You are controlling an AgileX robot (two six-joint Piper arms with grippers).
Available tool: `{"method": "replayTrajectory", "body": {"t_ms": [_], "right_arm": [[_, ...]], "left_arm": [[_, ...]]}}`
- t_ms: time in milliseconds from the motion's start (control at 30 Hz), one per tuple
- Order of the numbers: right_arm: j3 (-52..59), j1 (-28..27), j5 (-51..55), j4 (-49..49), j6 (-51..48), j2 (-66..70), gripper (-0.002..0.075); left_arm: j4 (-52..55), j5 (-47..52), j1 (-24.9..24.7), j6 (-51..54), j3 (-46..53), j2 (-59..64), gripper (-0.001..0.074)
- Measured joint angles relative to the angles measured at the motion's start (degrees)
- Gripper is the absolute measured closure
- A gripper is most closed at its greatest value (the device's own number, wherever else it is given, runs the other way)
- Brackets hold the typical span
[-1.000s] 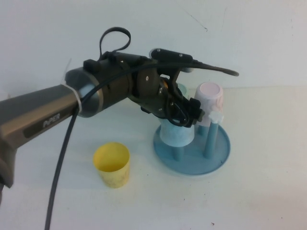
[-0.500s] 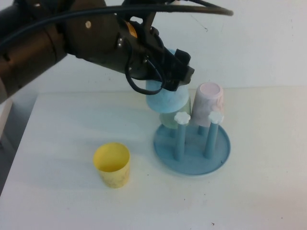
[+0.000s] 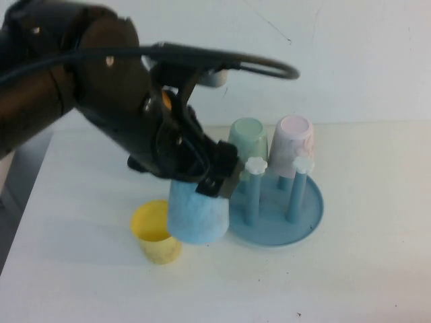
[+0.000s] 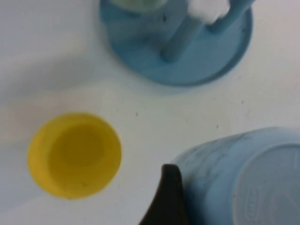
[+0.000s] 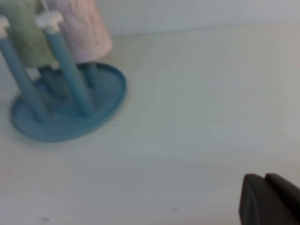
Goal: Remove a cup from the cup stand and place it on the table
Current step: Hand over the cup
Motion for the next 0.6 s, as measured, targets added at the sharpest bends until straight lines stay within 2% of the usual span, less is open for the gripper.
{"method": "replayTrajectory", "body": {"t_ms": [167,233,367,600], "right_arm": [[0.0,0.0,0.0,23.1,2.3,0.0,0.0727],[0.0,0.0,-0.1,28.3,2.4,0.0,0.0727],[0.0,0.0,-1.9,31.6,1.6,0.0,0.0727],[0.0,0.0,-2.5,32.8,-2.4,0.0,0.0727]], "left_arm": [[-0.1,-8.3,0.0,-9.9,17.9,-7.4,0.0163],[-1.0,-12.1,0.0,-13.8,24.1,-11.1,0.0163],[-6.7,-16.6,0.0,-17.2,29.1,-16.6,0.0163],[-26.1,-26.6,0.0,-19.0,29.4,-18.8,0.0163]]}}
